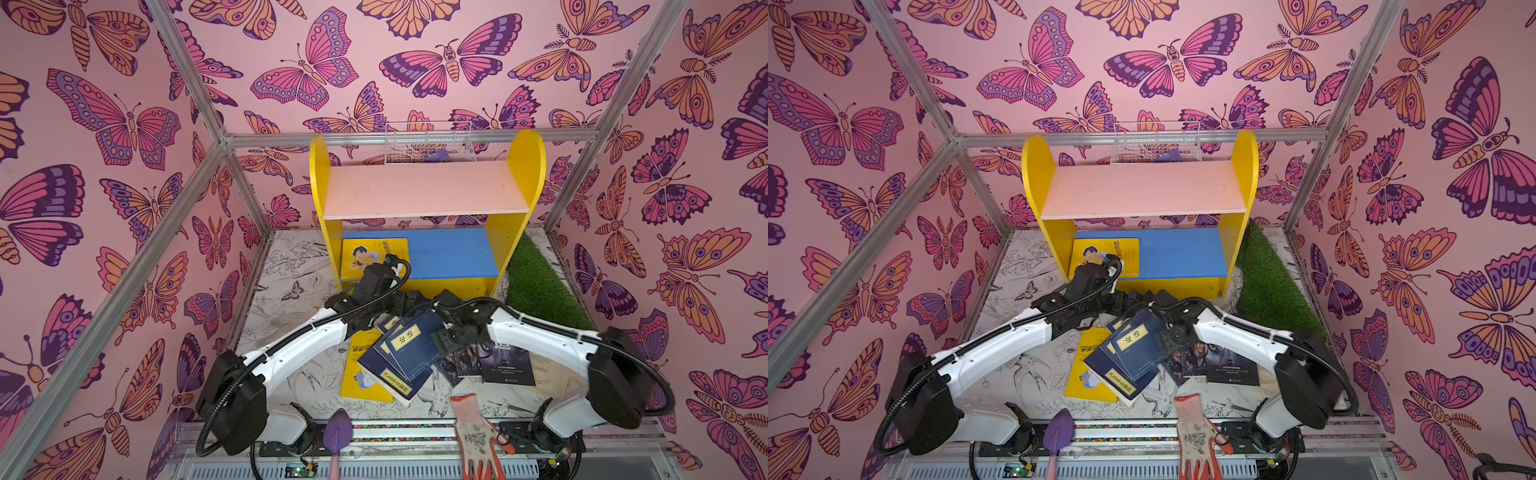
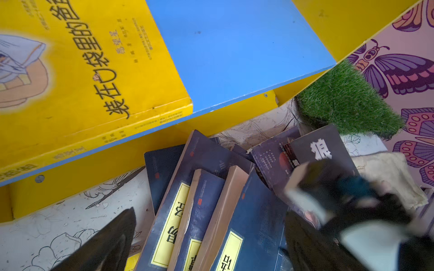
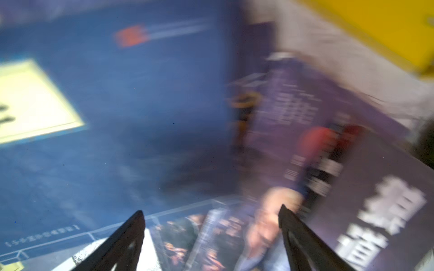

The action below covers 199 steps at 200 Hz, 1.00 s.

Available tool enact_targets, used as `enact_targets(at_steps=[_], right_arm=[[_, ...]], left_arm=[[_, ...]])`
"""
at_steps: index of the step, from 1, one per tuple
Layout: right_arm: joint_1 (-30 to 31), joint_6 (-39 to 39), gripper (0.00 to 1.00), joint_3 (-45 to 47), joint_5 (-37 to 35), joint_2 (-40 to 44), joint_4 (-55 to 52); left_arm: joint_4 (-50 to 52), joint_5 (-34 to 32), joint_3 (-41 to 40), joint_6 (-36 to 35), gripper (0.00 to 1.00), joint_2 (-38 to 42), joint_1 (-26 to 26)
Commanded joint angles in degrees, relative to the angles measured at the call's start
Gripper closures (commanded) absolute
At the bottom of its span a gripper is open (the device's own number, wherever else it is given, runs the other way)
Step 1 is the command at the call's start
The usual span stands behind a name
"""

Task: Stacking books/files
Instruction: Move the books to the books, then pick up the books.

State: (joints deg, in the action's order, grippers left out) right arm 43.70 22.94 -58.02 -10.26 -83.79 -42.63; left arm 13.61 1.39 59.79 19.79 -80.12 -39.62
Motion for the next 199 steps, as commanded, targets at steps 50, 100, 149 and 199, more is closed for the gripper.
enact_targets(at_steps=[50,100,149,199], right_arm=[[-39.4,19.1,0.1,15.9,10.5,21.8,-0.2],[-48.2,17.5,0.11,21.1,15.8,18.3,4.9],[-47.0,17.2,0.15,26.0,25.6,17.5,10.8],[-43.6,18.9,0.15,25.1,24.5,19.8,11.4]], left_arm=[[2.5,9.9,12.6,-14.2,0.0,-16.2,-11.5],[8.9,20.1,28.4,-20.2,0.02,-34.2,-14.0],[18.4,24.4,39.7,-22.1,0.05,-44.8,-14.0],[22.9,24.9,42.4,-21.9,0.15,-47.3,-13.8]])
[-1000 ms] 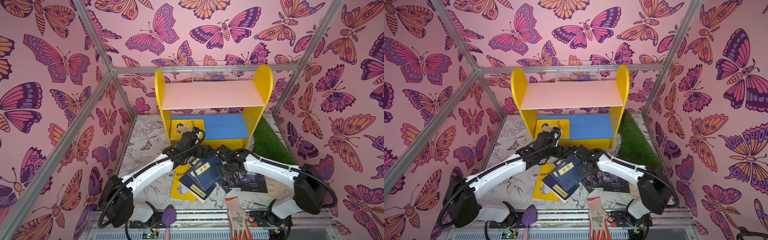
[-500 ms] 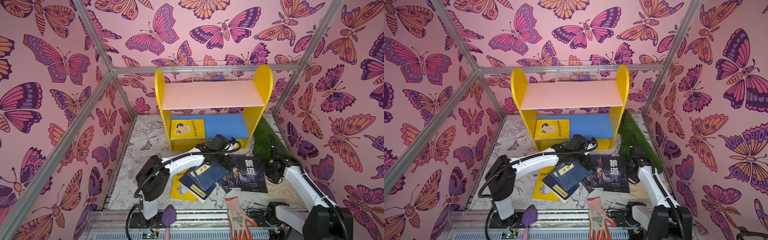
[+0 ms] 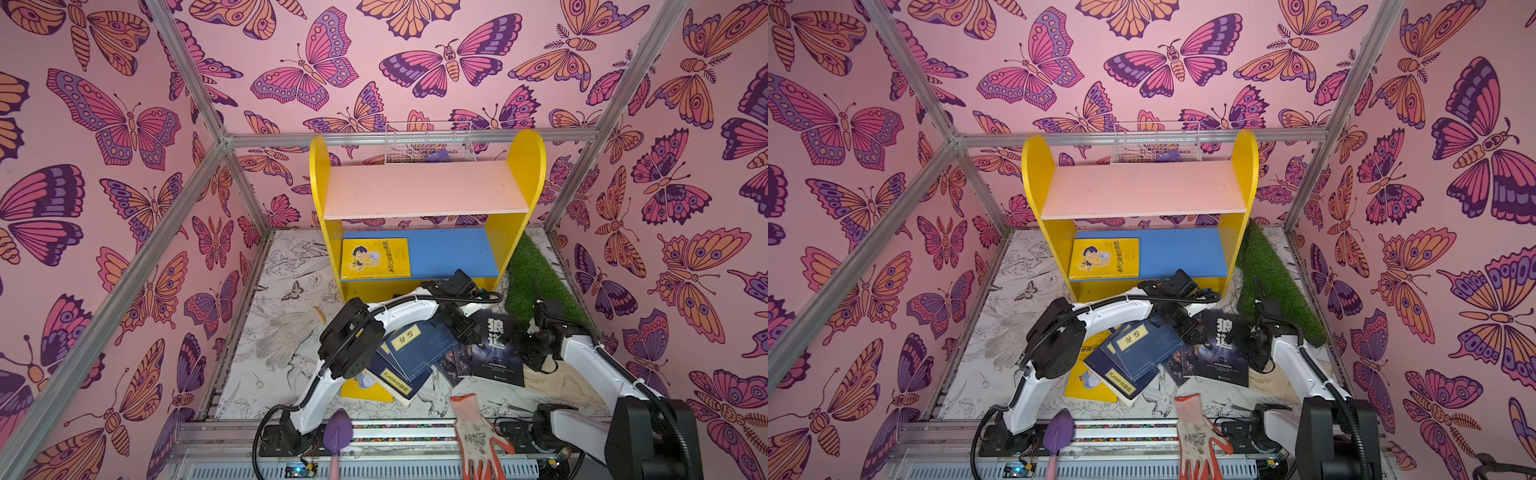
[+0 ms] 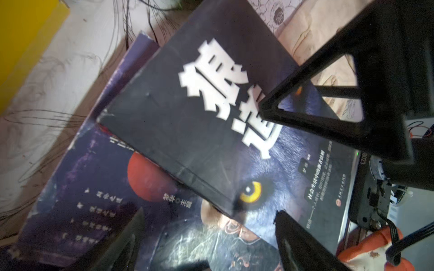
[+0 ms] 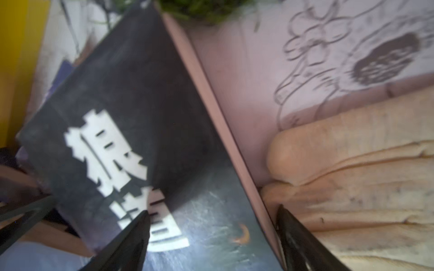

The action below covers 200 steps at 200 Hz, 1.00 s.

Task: Stacking books/files
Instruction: Pick up the books.

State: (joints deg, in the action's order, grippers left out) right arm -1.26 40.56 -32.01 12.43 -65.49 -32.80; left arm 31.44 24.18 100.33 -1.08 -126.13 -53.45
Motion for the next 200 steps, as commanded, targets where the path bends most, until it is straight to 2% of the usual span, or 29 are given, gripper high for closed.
enact_targets(at_steps=[1,46,75,95,123,149,181,200], right_arm=[[1.4,1.4,0.15,-0.9,1.8,1.5,1.6],[4.0,1.0,0.16,-1.7,4.0,0.7,5.3],[5.8,-0.1,0.16,-2.8,3.7,-0.2,5.3],[6.7,-0.5,0.16,-2.9,3.2,-0.6,5.6],[7.8,-1.5,0.16,-2.9,2.8,-1.6,5.4],[7.9,-1.6,0.16,-3.1,2.4,-1.8,5.3],[7.9,-1.8,0.16,-2.8,1.3,-1.3,5.1],[7.9,-1.7,0.16,-2.5,1.4,-1.3,5.6]], left_arm=[[5.1,2.2,1.9,-1.0,0.15,-1.4,0.0],[6.4,5.0,4.7,-0.3,0.17,-4.3,0.6],[6.7,6.8,6.8,-0.7,0.22,-6.3,0.5],[7.0,7.9,8.7,-0.6,0.3,-7.7,0.3],[6.4,9.8,13.3,-0.1,0.32,-7.8,0.0],[5.7,15.0,15.8,-1.2,0.36,-6.7,-0.3],[5.2,18.4,16.4,-3.3,0.4,-6.7,-1.2],[5.2,19.1,16.4,-3.8,0.5,-7.5,-1.6]])
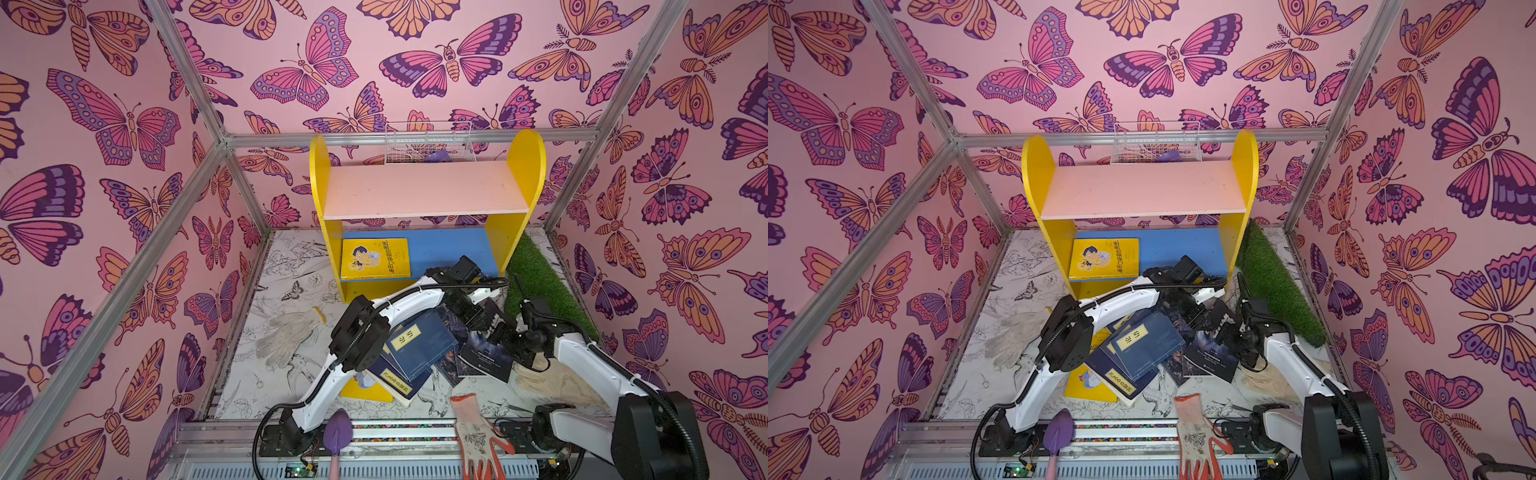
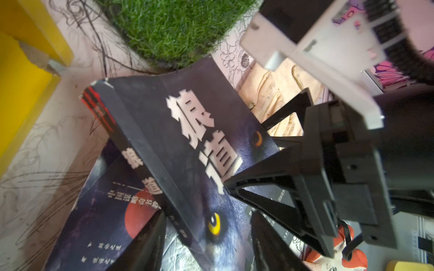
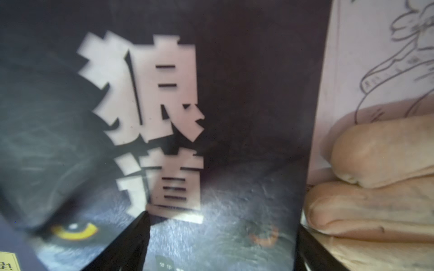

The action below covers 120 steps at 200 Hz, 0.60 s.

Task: Stacking books/files
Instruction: Pick up the books.

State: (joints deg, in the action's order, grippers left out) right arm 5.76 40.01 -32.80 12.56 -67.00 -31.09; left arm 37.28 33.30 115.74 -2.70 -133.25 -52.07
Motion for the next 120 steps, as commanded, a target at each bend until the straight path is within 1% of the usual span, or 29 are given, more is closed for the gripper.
enact_targets(at_steps=[1,10,19,62,81,100,120], right_arm=[[0.9,-1.2,0.16,-1.7,1.2,0.2,3.9],[0.8,-1.1,0.16,-1.7,1.3,0.2,4.0],[0.9,-1.2,0.16,-1.8,1.3,0.2,4.0],[1.3,-1.1,0.16,-1.8,0.6,1.3,4.3],[1.6,-1.1,0.16,-1.7,0.3,1.9,4.5],[1.8,-1.2,0.16,-1.8,0.3,1.9,4.6],[2.1,-1.2,0.16,-2.0,0.2,1.5,4.7]], left_arm=[[-0.6,10.1,1.0,-2.2,0.5,-0.4,-3.0],[-0.6,10.1,1.0,-2.2,0.59,-0.6,-3.1],[-0.6,9.8,1.0,-2.2,0.63,-0.8,-3.1],[-0.5,10.5,1.8,-1.4,0.64,-2.8,-3.0],[-0.3,11.4,2.2,-1.6,0.72,-3.2,-3.0],[-0.2,12.2,3.0,-1.5,0.72,-3.8,-3.0],[0.0,12.8,3.8,-1.3,0.67,-4.5,-3.1]])
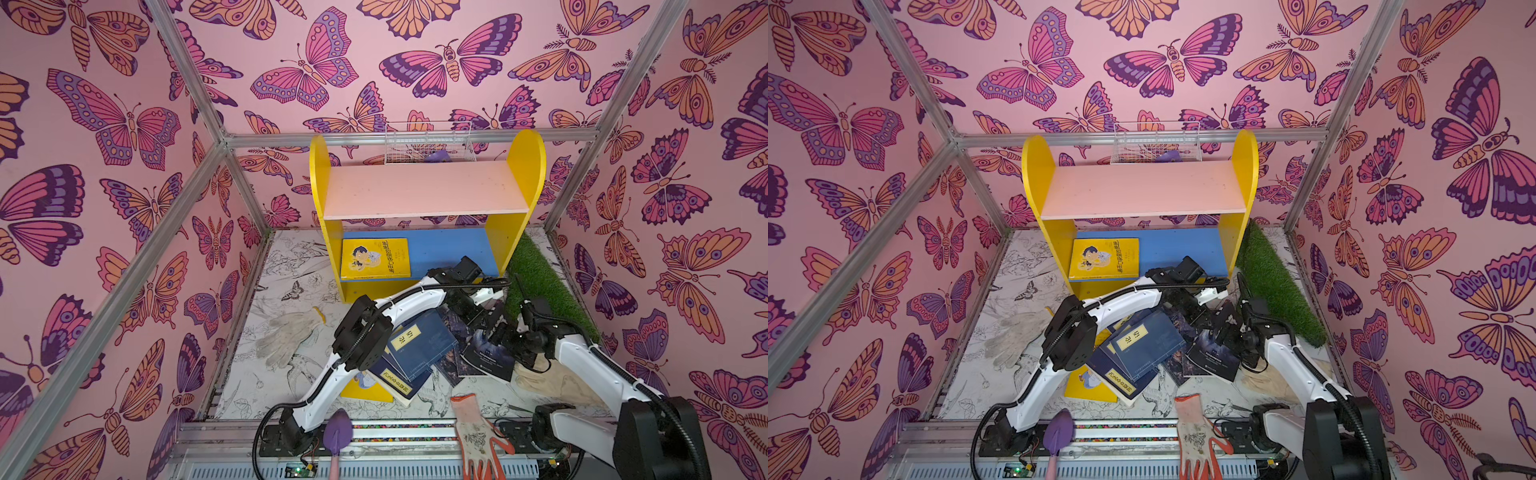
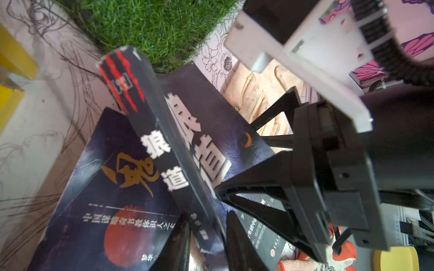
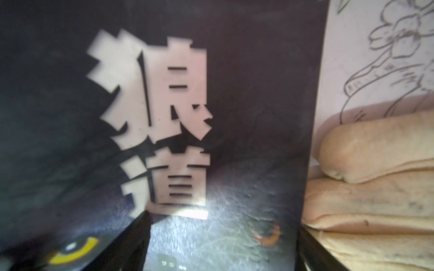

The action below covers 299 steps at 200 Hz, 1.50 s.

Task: Stacking books/files
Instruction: Pick up the books.

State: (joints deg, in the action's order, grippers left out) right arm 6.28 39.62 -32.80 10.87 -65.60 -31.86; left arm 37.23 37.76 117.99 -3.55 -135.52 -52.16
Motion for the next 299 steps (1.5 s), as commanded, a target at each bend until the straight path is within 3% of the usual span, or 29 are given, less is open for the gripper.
enact_targets(at_steps=[1,22,36,56,74,124,141,158,196,240,269,299], right_arm=[[1.5,-0.9,0.16,-2.1,1.9,0.1,5.4],[1.8,-0.9,0.16,-2.1,1.8,0.1,5.8],[1.8,-1.0,0.16,-2.1,1.6,0.4,6.0],[1.9,-1.2,0.16,-2.2,0.8,1.0,5.5],[1.9,-1.1,0.16,-1.7,-0.4,2.3,5.0],[1.9,-0.2,0.15,-1.9,-12.4,9.0,-0.4],[1.9,-0.9,0.15,-1.8,-14.8,11.7,-0.9],[1.9,-2.0,0.15,-1.7,-15.5,14.0,-0.3],[5.0,-5.9,0.15,-5.1,-17.7,15.8,-0.1],[10.7,-6.7,0.15,-8.8,-19.5,14.1,2.1],[17.4,-8.1,0.14,-12.2,-24.3,11.7,2.4],[18.1,-7.8,0.14,-13.1,-23.2,11.2,3.9]], left_arm=[[0.0,8.3,1.5,-0.5,0.67,-2.3,-3.0],[0.0,8.5,2.0,0.0,0.53,-2.9,-3.1],[0.0,7.9,2.1,0.0,0.5,-3.3,-3.1],[0.3,5.3,2.1,0.5,0.64,-3.5,-3.2],[0.5,1.0,2.2,1.4,1.0,-3.6,-3.3],[0.2,-5.4,-1.8,0.5,1.0,3.1,-3.7],[-5.6,-9.2,-9.7,1.2,1.0,10.6,-3.4],[-16.4,-8.0,-21.3,4.2,1.0,20.5,-1.5],[-45.0,-5.4,-47.4,19.0,1.0,41.1,6.0],[-56.2,-11.7,-60.4,30.1,1.0,52.3,10.8],[-69.4,-22.5,-69.2,41.7,1.0,57.5,12.4],[-76.5,-31.8,-74.4,47.4,1.0,61.4,12.7]])
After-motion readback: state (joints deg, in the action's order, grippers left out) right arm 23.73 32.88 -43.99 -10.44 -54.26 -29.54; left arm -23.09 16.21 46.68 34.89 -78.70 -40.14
